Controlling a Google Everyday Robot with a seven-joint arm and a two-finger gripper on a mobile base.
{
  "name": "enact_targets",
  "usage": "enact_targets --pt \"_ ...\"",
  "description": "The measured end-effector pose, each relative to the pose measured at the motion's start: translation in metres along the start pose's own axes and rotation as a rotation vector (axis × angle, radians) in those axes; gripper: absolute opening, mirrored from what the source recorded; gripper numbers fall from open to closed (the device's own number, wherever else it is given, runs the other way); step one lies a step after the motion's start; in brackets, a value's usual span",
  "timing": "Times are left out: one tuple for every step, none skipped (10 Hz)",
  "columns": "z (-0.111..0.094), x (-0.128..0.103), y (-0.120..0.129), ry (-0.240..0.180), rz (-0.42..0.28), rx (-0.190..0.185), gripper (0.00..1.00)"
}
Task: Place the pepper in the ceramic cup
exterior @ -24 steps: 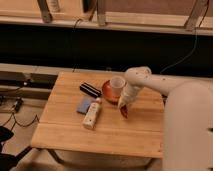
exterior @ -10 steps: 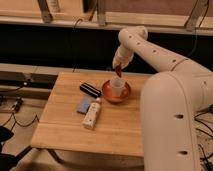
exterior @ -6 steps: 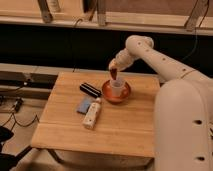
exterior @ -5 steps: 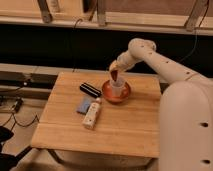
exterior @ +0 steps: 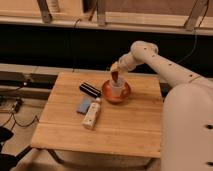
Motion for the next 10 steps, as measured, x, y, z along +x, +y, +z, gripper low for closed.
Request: enact_targets --pt "0.0006 0.0 0.0011 0.001 -0.001 -0.001 0.48" --pt "0.0016 0.0001 0.0027 0.002 -0.003 -0.001 0.56" --pt "0.0013 0.0 0.0027 0.002 -0.003 -0.001 0.66" --pt "0.0013 0.0001 0.0021 0.002 -0.002 -0.001 0.76" --pt "0.0013 0.0001 0.0023 0.002 -0.003 -0.001 0.8" --pt "0.0014 0.0001 0.0024 0.002 -0.003 -0.001 0.8" --pt "0.0012 0.0 0.0022 0.001 -0.003 -0.001 0.8" --pt "0.0011 -0.0001 0.0023 0.001 -0.003 -0.001 0.8" --pt "0.0012 0.0 0.0022 0.001 -0.002 -0.001 0.8" --pt "0.001 -0.0001 0.0018 0.001 -0.002 -0.001 0.8"
